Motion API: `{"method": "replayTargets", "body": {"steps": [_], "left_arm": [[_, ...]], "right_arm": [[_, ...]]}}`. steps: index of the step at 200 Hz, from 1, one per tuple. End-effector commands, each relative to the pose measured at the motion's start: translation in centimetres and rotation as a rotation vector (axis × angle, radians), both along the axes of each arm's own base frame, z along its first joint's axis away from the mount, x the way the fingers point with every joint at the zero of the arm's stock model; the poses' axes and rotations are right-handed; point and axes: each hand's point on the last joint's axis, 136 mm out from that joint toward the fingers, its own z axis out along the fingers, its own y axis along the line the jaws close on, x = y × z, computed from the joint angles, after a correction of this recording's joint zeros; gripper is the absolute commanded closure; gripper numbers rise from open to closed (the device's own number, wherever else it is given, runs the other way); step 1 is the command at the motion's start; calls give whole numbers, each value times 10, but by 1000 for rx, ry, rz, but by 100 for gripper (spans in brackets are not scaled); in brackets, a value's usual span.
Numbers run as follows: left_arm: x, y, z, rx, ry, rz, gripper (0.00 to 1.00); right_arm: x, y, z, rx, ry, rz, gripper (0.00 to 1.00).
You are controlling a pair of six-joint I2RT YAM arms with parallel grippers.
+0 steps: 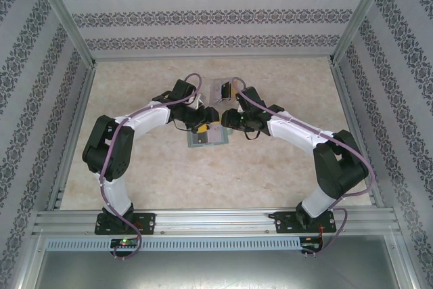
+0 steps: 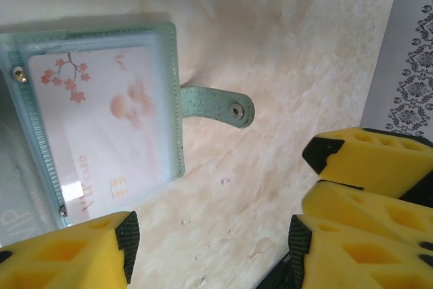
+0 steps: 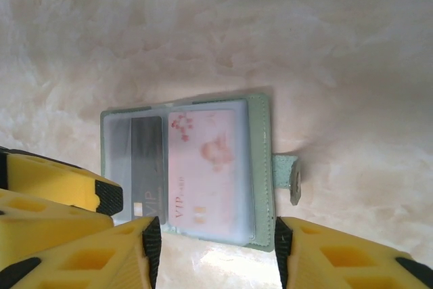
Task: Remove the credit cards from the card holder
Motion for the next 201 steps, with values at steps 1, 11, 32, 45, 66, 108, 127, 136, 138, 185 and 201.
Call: {"method": "replayTargets", "body": {"steps": [1, 11, 32, 45, 66, 108, 127, 136, 138, 185, 201], "left_arm": [[0, -1, -2, 33, -3, -12, 38], [0, 3, -6, 57, 1, 1, 39], [2, 19, -18, 139, 15, 51, 47], [2, 27, -24, 183, 19, 75, 51], [1, 32, -32, 197, 41, 93, 58], [0, 34, -44, 206, 76, 103, 60], [1, 32, -48, 201, 82, 103, 62], [2, 33, -51, 202, 88, 105, 64], [2, 32, -52, 202, 90, 105, 64], [3, 31, -64, 205, 111, 98, 68], [4, 31, -66, 209, 112, 97, 68]], "right_arm": [[1, 0, 6, 12, -23, 5, 51], [0, 5, 6, 17, -21, 28, 53], [-5, 18, 1, 10, -4, 84, 56], [-7, 26, -5, -2, 13, 109, 59], [-9, 32, -18, -33, 57, 116, 65], [-8, 36, -44, -111, 138, 116, 72], [-5, 32, -54, -152, 156, 103, 72], [-5, 31, -58, -163, 164, 104, 73], [-5, 31, -58, -165, 165, 104, 73], [-2, 32, -72, -199, 191, 113, 73], [-2, 32, -77, -200, 203, 116, 73]]}}
